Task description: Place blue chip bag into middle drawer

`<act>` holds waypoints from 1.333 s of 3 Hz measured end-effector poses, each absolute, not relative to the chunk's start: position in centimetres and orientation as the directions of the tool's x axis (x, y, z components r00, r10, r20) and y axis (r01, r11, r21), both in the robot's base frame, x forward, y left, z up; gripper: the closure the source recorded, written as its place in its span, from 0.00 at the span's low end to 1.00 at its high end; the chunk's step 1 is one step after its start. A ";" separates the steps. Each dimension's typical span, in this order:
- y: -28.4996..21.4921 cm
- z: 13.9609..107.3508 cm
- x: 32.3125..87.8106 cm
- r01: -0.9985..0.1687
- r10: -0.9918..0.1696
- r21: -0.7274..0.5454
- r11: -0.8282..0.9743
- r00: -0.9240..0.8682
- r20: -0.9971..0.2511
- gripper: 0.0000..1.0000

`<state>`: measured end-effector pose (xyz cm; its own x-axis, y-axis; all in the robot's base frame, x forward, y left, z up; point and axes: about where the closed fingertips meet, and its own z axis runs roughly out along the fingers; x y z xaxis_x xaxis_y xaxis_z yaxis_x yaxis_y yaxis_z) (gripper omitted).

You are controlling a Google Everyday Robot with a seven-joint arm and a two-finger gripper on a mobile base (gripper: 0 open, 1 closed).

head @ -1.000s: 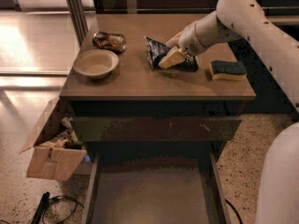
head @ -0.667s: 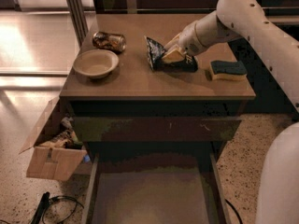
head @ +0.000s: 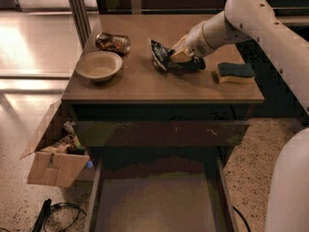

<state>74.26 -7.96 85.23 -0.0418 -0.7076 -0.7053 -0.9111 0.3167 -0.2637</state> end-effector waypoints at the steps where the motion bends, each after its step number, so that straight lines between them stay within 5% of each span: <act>1: -8.2 85.5 74.0 -0.911 -0.703 -0.261 0.318 -0.042 -0.710 1.00; 4: -13.4 92.3 65.7 -0.884 -0.657 -0.287 0.368 -0.028 -0.754 1.00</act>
Offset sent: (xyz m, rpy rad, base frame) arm -0.0382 -0.0435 0.0402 0.0456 -0.0153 -0.0405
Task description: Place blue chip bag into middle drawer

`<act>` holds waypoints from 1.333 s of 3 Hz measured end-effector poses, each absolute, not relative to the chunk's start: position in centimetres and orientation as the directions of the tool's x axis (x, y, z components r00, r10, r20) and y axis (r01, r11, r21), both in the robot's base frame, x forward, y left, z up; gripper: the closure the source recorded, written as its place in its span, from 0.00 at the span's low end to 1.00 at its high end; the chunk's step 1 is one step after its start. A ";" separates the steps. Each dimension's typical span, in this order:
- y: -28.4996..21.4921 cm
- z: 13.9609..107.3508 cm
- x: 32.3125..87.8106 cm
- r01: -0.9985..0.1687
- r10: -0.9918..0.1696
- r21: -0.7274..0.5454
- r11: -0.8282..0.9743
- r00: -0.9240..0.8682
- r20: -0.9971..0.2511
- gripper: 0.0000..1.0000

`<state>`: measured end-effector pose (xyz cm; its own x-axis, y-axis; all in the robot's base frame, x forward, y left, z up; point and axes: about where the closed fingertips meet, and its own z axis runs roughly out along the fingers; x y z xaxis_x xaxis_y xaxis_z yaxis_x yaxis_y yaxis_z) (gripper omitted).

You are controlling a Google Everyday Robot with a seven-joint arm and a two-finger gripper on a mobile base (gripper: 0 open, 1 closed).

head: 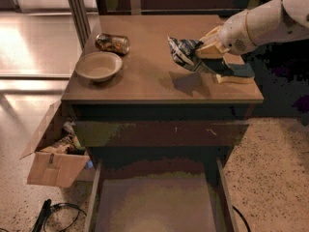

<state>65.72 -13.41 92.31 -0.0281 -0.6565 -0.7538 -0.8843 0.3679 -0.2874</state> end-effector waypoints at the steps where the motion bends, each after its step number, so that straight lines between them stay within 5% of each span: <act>1: -15.0 94.1 57.9 -0.887 -0.622 -0.250 0.390 -0.053 -0.782 1.00; 4: -12.5 90.4 49.9 -0.916 -0.621 -0.266 0.301 0.023 -0.783 1.00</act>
Offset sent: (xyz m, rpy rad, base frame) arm -0.1288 -0.0179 0.0252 0.0532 0.0509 0.0044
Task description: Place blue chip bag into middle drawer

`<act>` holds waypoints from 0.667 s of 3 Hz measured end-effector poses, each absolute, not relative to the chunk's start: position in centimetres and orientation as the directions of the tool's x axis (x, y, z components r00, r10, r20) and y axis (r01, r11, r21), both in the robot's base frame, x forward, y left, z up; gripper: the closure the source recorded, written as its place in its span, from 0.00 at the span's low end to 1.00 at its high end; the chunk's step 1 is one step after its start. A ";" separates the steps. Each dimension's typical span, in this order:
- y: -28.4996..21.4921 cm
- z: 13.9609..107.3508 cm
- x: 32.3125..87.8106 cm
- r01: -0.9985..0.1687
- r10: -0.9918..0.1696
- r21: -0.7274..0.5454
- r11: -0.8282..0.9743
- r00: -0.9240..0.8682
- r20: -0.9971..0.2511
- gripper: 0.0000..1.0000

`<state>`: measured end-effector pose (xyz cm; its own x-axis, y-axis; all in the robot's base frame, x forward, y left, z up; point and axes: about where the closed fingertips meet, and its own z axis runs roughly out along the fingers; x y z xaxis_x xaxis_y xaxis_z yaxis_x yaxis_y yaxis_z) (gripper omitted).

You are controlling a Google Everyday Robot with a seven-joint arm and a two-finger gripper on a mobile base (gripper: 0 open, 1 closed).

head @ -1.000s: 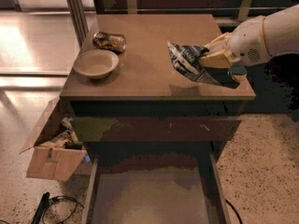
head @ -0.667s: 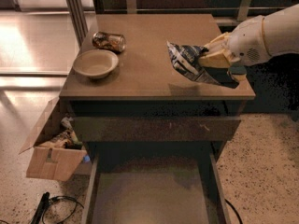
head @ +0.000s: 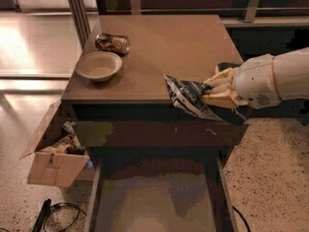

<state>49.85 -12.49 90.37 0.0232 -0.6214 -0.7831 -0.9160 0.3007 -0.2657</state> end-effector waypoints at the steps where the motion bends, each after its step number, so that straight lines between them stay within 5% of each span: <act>1: -11.6 86.6 44.0 -0.927 -0.621 -0.248 0.282 0.020 -0.784 1.00; 2: -10.1 80.3 40.3 -0.941 -0.630 -0.226 0.252 0.018 -0.777 1.00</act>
Offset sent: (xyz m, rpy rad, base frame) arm -0.1415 0.0415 -0.1947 -0.0233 0.0942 0.0755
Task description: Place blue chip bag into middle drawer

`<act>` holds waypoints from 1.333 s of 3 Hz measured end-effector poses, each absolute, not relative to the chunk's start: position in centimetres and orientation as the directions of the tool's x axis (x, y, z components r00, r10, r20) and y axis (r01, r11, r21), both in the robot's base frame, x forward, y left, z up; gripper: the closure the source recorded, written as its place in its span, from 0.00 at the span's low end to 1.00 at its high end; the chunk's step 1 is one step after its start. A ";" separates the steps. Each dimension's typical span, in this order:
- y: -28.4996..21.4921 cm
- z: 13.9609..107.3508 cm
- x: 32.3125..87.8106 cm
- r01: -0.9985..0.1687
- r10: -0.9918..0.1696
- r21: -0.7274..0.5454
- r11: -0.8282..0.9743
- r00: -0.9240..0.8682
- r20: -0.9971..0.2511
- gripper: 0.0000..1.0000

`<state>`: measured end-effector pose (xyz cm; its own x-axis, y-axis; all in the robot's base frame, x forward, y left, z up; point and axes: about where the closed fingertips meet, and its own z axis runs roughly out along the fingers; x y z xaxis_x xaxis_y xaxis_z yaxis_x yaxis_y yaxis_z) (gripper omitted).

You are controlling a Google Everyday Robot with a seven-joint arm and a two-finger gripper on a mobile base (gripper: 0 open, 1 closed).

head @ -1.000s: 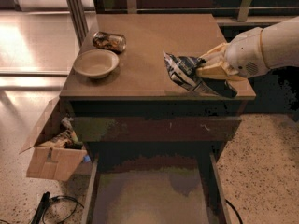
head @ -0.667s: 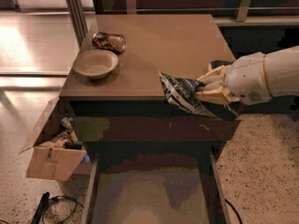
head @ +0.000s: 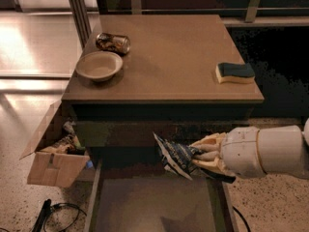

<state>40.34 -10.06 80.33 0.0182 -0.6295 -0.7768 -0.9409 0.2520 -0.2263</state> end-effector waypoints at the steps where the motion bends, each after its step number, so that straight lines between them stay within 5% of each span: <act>1: -8.1 73.3 39.1 -0.952 -0.642 -0.204 0.230 0.009 -0.767 1.00; 4: -6.0 67.4 40.2 -0.943 -0.673 -0.223 0.248 -0.002 -0.739 1.00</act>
Offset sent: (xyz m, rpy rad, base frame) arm -0.0026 0.0693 -0.2078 -0.0974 0.0652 0.0025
